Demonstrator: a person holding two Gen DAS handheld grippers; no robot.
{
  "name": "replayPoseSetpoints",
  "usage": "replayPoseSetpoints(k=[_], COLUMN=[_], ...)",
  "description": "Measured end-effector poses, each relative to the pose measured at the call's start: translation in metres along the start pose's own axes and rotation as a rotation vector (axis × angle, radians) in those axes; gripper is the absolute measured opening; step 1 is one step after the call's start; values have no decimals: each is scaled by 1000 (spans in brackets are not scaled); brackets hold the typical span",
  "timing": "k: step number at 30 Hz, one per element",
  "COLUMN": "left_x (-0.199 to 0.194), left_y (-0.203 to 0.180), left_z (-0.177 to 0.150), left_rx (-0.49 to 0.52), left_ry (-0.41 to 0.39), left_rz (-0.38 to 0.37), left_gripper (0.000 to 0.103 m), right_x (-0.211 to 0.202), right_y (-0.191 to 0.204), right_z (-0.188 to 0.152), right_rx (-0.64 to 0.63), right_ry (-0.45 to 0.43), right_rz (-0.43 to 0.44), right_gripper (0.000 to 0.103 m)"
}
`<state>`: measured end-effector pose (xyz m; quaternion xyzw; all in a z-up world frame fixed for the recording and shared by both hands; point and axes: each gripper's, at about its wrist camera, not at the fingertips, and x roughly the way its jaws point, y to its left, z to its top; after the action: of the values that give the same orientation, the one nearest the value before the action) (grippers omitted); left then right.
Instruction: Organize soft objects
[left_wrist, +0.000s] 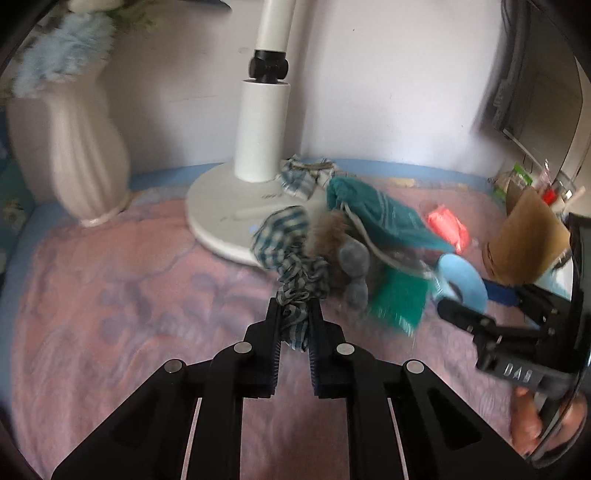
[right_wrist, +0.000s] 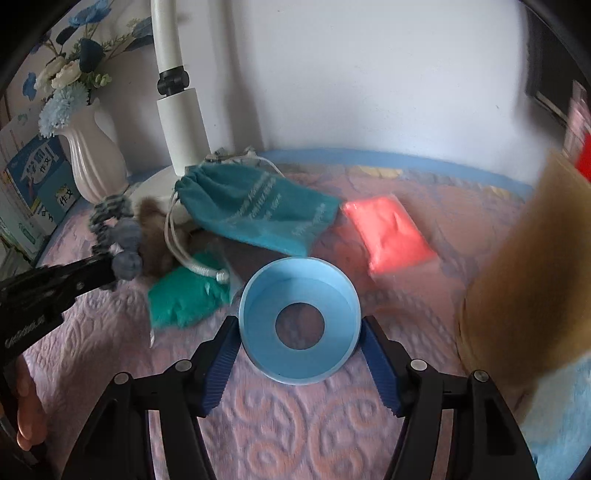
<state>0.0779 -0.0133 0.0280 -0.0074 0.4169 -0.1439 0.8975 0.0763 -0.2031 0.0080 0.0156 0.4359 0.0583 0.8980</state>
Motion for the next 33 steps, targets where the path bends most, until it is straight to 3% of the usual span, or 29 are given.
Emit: replayPoseSetpoints(k=[3,7,12,16,17,18,20,21,22,23,24,26,33], left_x=[-28,-64,-83,-75,-74,-72,-73,-75,-76,-77,-82,-86,-56], left_y=[-3,-2,-15,-21,-21,-18,-14,-13,-11,-9,-9,-7,-5], left_z=[-19,-51,-86,-110,-114,-118,-119,-118,-117,-114,-113,-108,-80], left_rx=[-25,-65,-104,-116,-124,-139,-161,-170,-177,-190,-200,-198,-191], left_ry=[-26,-47,-16,31,45,63,72,79,87,89,71,42,112], left_rz=[12,-27,-39,-21,-17,-13,-22,-17,-2,27,45,36,50], left_gripper=[10,10,10,13,16,26,29,42,74,91,102,102,102], right_x=[-17,-43,-69,-73,-72,-71,-66,-63,-63,-63,-64,-64,-64], right_y=[-3,-1,2,2,-1,-3,-8,-9,-13,-15,-17,-20,-17], right_z=[-12,-31,-56,-69,-74,-76,-81,-82,-85,-86,-87,-86,-91], right_rx=[10,-14,-72,-102,-97,-93,-86,-83,-79,-75,-71,-57,-68], right_ry=[-10,-22,-15,-1,10,20,47,58,66,65,60,67,50], right_rz=[36,64,87,92,99,106,128,131,134,141,149,167,176], right_gripper=[65,65,65,65,65,65,66,66,66,66,67,71,81])
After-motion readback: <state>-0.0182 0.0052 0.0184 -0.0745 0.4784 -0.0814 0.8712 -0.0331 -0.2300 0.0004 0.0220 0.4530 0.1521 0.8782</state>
